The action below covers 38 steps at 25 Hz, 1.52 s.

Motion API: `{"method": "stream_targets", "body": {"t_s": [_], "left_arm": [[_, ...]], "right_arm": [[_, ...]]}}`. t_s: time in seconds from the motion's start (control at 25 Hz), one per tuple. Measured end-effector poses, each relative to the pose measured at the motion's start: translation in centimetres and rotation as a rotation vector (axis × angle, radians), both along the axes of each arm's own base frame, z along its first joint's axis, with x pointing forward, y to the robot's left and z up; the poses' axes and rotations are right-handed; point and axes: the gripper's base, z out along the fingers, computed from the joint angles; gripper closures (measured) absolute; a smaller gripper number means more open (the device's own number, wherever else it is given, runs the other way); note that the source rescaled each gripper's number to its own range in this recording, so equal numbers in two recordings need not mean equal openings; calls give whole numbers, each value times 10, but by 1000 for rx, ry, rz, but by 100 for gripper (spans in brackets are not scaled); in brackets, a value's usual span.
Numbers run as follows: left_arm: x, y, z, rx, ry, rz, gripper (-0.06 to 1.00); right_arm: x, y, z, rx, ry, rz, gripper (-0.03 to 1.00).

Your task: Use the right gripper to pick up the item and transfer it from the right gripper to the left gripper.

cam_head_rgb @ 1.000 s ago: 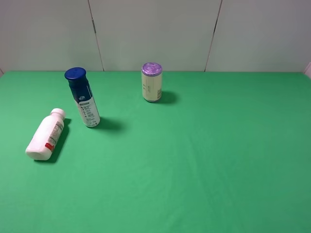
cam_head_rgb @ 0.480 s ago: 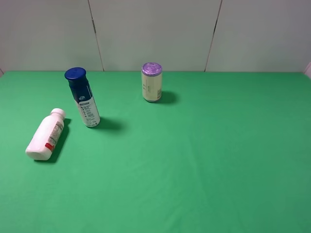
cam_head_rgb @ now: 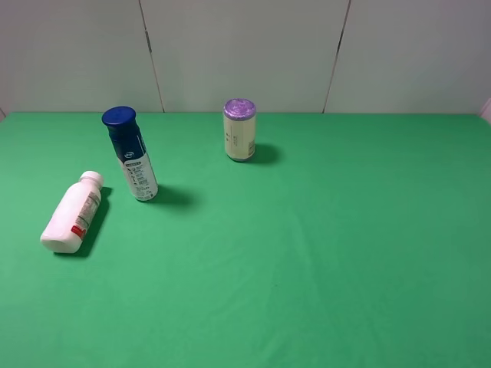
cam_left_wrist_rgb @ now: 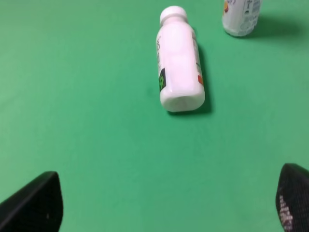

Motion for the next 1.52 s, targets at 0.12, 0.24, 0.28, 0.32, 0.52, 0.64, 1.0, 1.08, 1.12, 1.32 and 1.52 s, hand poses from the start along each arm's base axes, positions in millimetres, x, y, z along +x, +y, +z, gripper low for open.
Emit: {"method": "stream_targets", "body": {"t_s": [0.12,0.24,0.28,0.32,0.52,0.64,1.0,1.08,1.12,1.32,1.52], "left_arm": [[0,0,0,-34,-1,21,8],[0,-2,0,-71,-1,20,8],[0,-3,0,-84,1,11,8],[0,-4,-1,-96,2,3,8],[1,-6,-1,-98,4,-12,8],[1,-6,-1,-50,-3,-43,8],[11,-6,-5,-48,-64,-50,8],[11,-6,-5,-51,-67,-48,8],[11,-6,-5,-52,-67,-52,8],[11,-6,-5,-57,-66,-74,8],[11,-6,-5,-57,-66,-74,8]], "right_arm": [[0,0,0,0,0,0,-3],[0,0,0,0,0,0,-3],[0,0,0,0,0,0,-3],[0,0,0,0,0,0,-3],[0,0,0,0,0,0,-3],[0,0,0,0,0,0,-3],[0,0,0,1,0,0,-3],[0,0,0,1,0,0,-3],[0,0,0,1,0,0,-3],[0,0,0,1,0,0,-3],[0,0,0,1,0,0,-3]]}}
